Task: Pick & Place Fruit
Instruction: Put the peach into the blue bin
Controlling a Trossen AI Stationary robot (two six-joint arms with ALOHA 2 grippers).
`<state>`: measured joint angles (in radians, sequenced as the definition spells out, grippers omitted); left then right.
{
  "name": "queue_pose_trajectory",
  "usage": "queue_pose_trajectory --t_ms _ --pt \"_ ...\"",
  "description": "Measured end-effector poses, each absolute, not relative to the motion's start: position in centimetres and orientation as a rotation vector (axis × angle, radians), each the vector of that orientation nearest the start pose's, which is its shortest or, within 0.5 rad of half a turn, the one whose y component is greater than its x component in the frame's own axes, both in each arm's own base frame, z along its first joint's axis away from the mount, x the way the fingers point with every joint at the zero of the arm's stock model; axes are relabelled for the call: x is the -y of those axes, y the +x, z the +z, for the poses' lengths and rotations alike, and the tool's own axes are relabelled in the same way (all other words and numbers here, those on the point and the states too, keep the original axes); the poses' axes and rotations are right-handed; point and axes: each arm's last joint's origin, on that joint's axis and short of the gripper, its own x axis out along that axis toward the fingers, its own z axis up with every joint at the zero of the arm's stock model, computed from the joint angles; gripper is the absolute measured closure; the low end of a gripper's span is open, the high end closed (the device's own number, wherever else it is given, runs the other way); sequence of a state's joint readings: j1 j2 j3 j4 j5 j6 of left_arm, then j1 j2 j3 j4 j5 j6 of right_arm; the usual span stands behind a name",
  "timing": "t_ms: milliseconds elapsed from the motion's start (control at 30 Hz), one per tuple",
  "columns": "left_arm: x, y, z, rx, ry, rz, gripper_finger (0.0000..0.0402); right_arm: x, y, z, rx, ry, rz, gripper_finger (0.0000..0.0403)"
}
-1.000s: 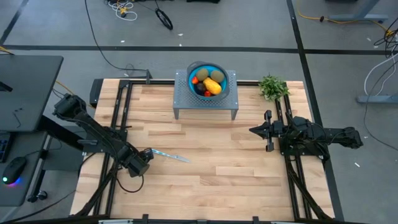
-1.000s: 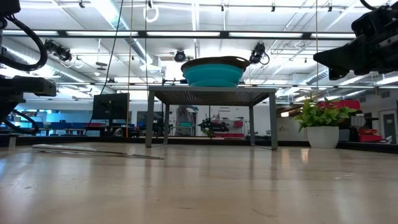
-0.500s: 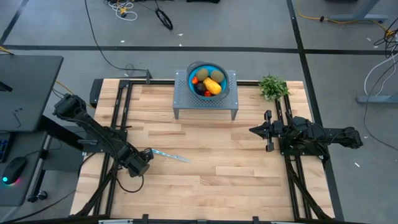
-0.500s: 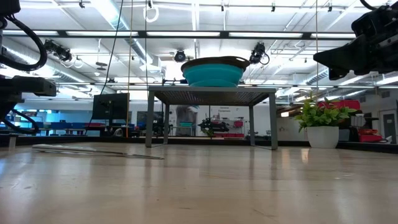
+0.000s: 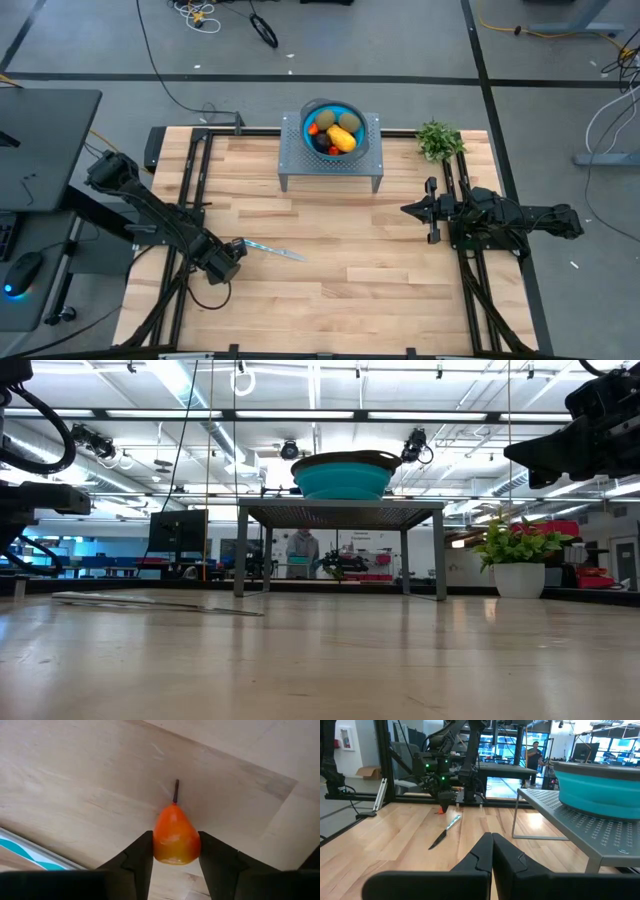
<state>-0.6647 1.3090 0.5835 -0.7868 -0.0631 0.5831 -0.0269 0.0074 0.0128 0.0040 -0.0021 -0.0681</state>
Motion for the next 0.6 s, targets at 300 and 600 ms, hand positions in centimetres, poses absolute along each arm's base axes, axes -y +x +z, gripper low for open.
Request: queue_pose_trajectory --t_ms 300,600 --pt "11.1 14.4 15.8 -1.230 0.981 -0.892 0.0256 0.3 9.7 16.8 0.009 -0.068 -0.025 0.0396" --pt "11.1 14.6 17.1 -1.184 0.981 -0.846 0.0257 0.3 9.7 16.8 0.009 -0.068 -0.025 0.0396"
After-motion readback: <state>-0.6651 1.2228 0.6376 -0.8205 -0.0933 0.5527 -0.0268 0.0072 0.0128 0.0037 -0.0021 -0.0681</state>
